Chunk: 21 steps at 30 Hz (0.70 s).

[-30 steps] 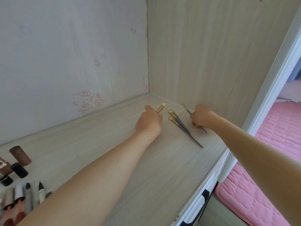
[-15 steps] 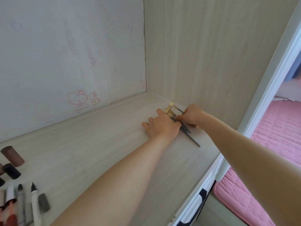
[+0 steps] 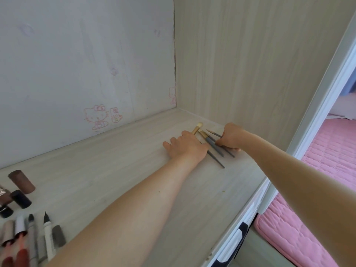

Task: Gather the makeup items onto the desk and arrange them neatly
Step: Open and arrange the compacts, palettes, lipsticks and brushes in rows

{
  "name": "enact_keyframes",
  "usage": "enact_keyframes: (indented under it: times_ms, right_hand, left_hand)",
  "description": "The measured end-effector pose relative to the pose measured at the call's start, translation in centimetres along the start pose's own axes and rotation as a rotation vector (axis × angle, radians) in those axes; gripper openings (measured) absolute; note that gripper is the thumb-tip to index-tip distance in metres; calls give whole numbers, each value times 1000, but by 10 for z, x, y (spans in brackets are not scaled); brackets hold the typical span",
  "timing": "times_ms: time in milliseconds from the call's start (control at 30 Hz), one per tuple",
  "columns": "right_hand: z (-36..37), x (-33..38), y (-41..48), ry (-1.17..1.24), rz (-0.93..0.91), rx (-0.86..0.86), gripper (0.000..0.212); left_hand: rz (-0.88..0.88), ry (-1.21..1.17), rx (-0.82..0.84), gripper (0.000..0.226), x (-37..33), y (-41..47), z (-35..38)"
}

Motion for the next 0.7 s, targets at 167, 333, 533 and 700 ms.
enact_keyframes:
  times_ms: [167, 333, 533, 700]
  right_hand:
    - [-9, -3, -1, -187, 5, -49, 18]
    - [-15, -7, 3, -246, 28, -99, 19]
    - [-8, -5, 10, 244, 30, -104, 29]
    - [-7, 9, 3, 133, 52, -151, 26]
  left_hand:
    - [33, 41, 14, 24, 15, 5, -13]
    - [146, 143, 1, 21, 17, 6, -25]
    - [194, 136, -33, 15, 18, 11, -30]
    - [192, 146, -48, 15, 21, 9, -32]
Point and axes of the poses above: each hand's wrist, its own y-axis towards the middle knuckle, its own z-axis out of the palm, x = y × z, the point moved 6 cm from there along y, towards the middle knuckle, and after that the axes turned 1 degree about z, right-handed, at the moved point
